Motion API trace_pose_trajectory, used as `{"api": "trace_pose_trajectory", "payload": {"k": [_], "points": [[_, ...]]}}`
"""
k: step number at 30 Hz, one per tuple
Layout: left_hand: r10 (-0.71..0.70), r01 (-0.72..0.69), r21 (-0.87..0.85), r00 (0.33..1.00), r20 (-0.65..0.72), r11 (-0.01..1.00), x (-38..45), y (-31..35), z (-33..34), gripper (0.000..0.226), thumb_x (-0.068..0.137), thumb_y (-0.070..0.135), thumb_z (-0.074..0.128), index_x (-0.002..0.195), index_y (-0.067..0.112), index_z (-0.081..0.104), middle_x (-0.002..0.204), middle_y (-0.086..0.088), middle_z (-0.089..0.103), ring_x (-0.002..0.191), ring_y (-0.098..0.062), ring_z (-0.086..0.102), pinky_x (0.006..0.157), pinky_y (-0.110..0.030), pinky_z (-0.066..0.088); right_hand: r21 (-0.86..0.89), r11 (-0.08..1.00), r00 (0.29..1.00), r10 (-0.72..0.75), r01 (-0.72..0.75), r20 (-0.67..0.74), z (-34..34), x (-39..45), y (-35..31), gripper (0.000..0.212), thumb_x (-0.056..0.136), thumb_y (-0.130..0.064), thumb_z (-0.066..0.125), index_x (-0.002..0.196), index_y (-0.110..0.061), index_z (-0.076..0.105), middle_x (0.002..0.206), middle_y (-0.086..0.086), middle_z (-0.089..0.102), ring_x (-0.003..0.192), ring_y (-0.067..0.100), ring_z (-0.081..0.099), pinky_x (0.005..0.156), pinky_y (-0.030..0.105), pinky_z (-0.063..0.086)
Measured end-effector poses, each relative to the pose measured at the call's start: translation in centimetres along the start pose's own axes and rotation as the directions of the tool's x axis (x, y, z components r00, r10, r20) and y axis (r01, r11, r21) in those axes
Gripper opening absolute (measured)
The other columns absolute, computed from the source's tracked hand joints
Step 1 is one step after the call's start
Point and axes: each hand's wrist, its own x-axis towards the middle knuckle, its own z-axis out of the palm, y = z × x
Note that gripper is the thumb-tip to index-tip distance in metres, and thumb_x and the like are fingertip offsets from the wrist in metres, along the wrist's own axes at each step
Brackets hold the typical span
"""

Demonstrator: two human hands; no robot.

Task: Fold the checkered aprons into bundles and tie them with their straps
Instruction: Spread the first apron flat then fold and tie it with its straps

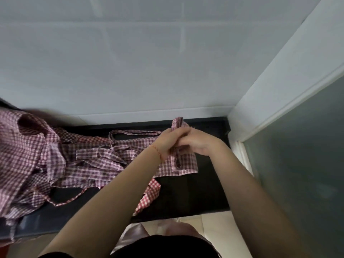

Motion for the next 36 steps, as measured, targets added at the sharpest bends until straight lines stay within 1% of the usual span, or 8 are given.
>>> {"api": "trace_pose_trajectory", "payload": {"k": [4, 10, 14, 17, 26, 29, 32, 36], "points": [[-0.027, 0.023, -0.026, 0.987, -0.159, 0.999, -3.0, -1.4, -7.7, 0.011, 0.085, 0.016, 0.072, 0.092, 0.008, 0.073, 0.089, -0.012, 0.074, 0.078, -0.022, 0.071, 0.07, -0.036, 0.056, 0.026, 0.998, 0.979, 0.055, -0.061, 0.197, 4.9, 1.6, -1.8, 0.035, 0.097, 0.006, 0.048, 0.129, -0.003, 0.057, 0.112, 0.02, 0.072, 0.105, 0.033, 0.07, 0.088, 0.042, 0.059], [0.09, -0.036, 0.128, 0.893, -0.442, 0.991, -8.4, -1.4, -18.2, 0.023, 0.091, 0.005, 0.059, 0.113, 0.006, 0.066, 0.106, -0.01, 0.07, 0.094, -0.025, 0.066, 0.077, -0.034, 0.056, -0.027, 0.99, 0.965, 0.131, -0.14, -0.227, 13.8, 5.5, -3.9, 0.024, 0.102, -0.013, 0.05, 0.118, -0.002, 0.064, 0.099, 0.016, 0.073, 0.085, 0.027, 0.074, 0.079, 0.037, 0.062], [0.152, -0.056, 0.17, 0.763, -0.629, 0.984, -11.5, -1.9, -25.1, 0.019, 0.093, 0.012, 0.051, 0.103, 0.008, 0.066, 0.095, -0.005, 0.067, 0.091, -0.023, 0.062, 0.085, -0.034, 0.051, -0.118, 0.981, 0.956, 0.119, -0.155, -0.267, 19.6, 7.8, -2.9, 0.019, 0.1, -0.016, 0.054, 0.111, -0.005, 0.066, 0.094, 0.012, 0.073, 0.085, 0.025, 0.072, 0.079, 0.036, 0.061], [0.237, 0.056, 0.36, 0.657, -0.716, 0.931, -12.9, -3.0, -29.8, 0.031, 0.095, 0.02, 0.049, 0.12, 0.006, 0.061, 0.112, -0.009, 0.064, 0.102, -0.028, 0.058, 0.089, -0.033, 0.044, -0.253, 0.958, 0.943, 0.045, -0.135, -0.331, 23.1, 9.3, -2.0, 0.017, 0.101, -0.017, 0.052, 0.106, -0.01, 0.067, 0.089, 0.008, 0.072, 0.074, 0.018, 0.07, 0.062, 0.026, 0.058], [0.188, 0.143, 0.409, 0.722, -0.666, 0.901, -13.1, -6.0, -34.8, 0.039, 0.096, 0.018, 0.044, 0.133, 0.011, 0.055, 0.122, -0.009, 0.062, 0.101, -0.025, 0.06, 0.085, -0.035, 0.051, -0.456, 0.849, 0.813, -0.056, -0.266, -0.579, 25.1, 10.7, 0.5, 0.022, 0.1, -0.022, 0.051, 0.087, -0.011, 0.066, 0.079, 0.005, 0.066, 0.062, 0.015, 0.057, 0.058, 0.03, 0.049], [0.242, 0.148, 0.459, 0.687, -0.685, 0.876, -13.0, -6.4, -35.1, 0.036, 0.098, 0.021, 0.04, 0.128, 0.008, 0.057, 0.123, -0.012, 0.06, 0.1, -0.024, 0.055, 0.084, -0.036, 0.045, -0.434, 0.824, 0.675, -0.087, -0.364, -0.733, 24.0, 10.3, 0.9, 0.014, 0.098, -0.022, 0.055, 0.098, -0.01, 0.061, 0.101, 0.009, 0.065, 0.081, 0.02, 0.062, 0.069, 0.034, 0.052], [0.196, 0.278, 0.458, 0.635, -0.747, 0.845, -12.5, -6.8, -35.8, 0.041, 0.097, 0.027, 0.043, 0.132, 0.007, 0.053, 0.138, -0.016, 0.044, 0.123, -0.032, 0.044, 0.102, -0.047, 0.043, -0.371, 0.785, 0.533, -0.061, -0.497, -0.844, 22.6, 10.0, 1.7, 0.048, 0.092, -0.028, 0.063, 0.132, -0.009, 0.047, 0.133, 0.016, 0.048, 0.121, 0.033, 0.048, 0.099, 0.047, 0.044], [0.032, 0.21, 0.216, 0.641, -0.767, 0.954, -12.2, -6.8, -35.6, 0.052, 0.095, 0.031, 0.051, 0.136, 0.004, 0.035, 0.136, -0.016, 0.049, 0.118, -0.036, 0.052, 0.095, -0.045, 0.048, 0.061, 0.874, 0.569, 0.366, -0.483, -0.737, 20.1, 9.3, 3.2, 0.061, 0.095, -0.04, 0.055, 0.144, -0.007, 0.038, 0.134, 0.016, 0.052, 0.109, 0.03, 0.057, 0.093, 0.043, 0.049]]}}
